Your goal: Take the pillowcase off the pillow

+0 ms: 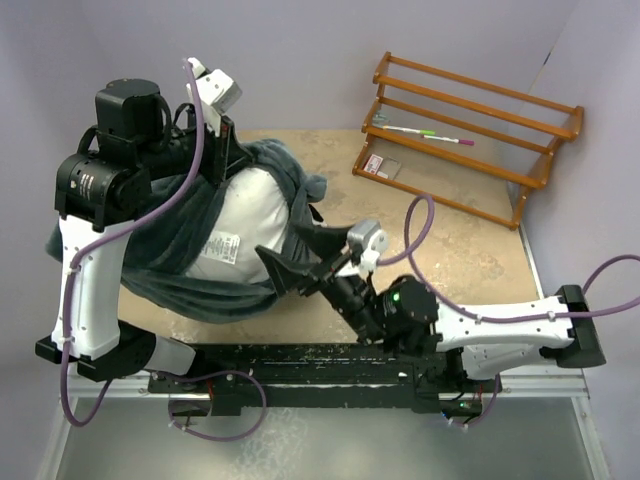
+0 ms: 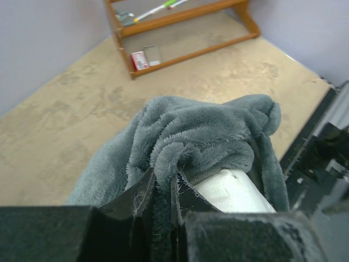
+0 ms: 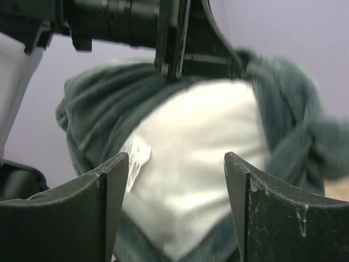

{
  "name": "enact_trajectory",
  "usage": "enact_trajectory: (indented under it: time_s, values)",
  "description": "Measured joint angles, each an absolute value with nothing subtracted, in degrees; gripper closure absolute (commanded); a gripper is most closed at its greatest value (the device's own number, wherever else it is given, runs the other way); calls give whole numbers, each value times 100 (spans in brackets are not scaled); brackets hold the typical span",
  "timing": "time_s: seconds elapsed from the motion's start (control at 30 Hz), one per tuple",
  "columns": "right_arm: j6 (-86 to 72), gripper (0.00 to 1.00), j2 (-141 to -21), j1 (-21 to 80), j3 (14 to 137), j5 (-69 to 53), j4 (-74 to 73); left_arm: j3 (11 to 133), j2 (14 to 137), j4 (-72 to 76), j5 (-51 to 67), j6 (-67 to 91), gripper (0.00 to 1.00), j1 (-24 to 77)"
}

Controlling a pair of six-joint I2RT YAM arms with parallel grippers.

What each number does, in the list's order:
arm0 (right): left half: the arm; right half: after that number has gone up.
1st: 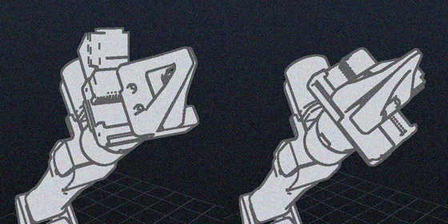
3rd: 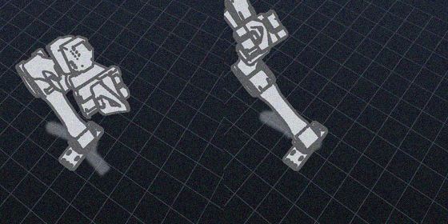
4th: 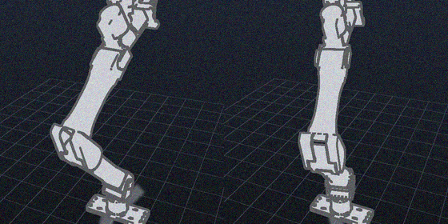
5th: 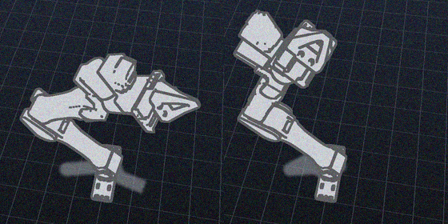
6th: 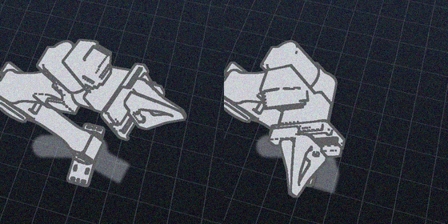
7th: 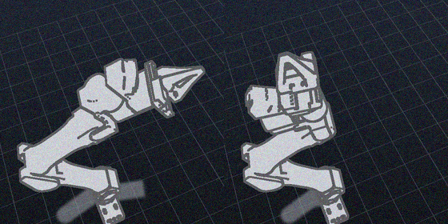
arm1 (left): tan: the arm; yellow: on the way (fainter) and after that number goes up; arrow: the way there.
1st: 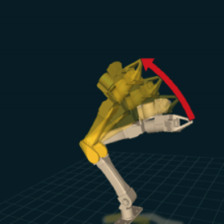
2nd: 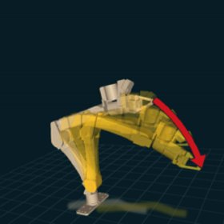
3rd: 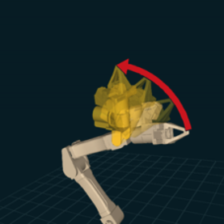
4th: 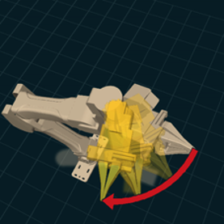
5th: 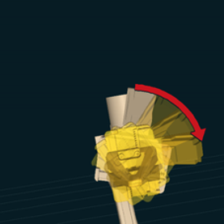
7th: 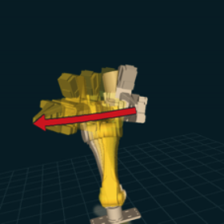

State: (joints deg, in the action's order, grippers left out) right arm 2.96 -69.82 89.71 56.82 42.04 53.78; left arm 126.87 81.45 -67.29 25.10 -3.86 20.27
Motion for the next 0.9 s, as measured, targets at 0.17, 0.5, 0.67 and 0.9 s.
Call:
enact_trajectory:
  time_s: [0.17,0.5,0.67,0.9]
  values:
    - [32,15,-7039,8324,6779,3175,3638,12687,8149,-6921,3135,-344,100,2027]
    - [-349,12,-7428,7400,7736,1782,1061,12995,8318,-7258,3642,-401,100,2027]
    - [-355,12,-7516,6864,8075,838,451,13218,8490,-7413,3776,-523,100,2025]
    - [-462,9,-7931,6243,8608,-56,93,13266,8543,-7467,4047,-714,100,1984]
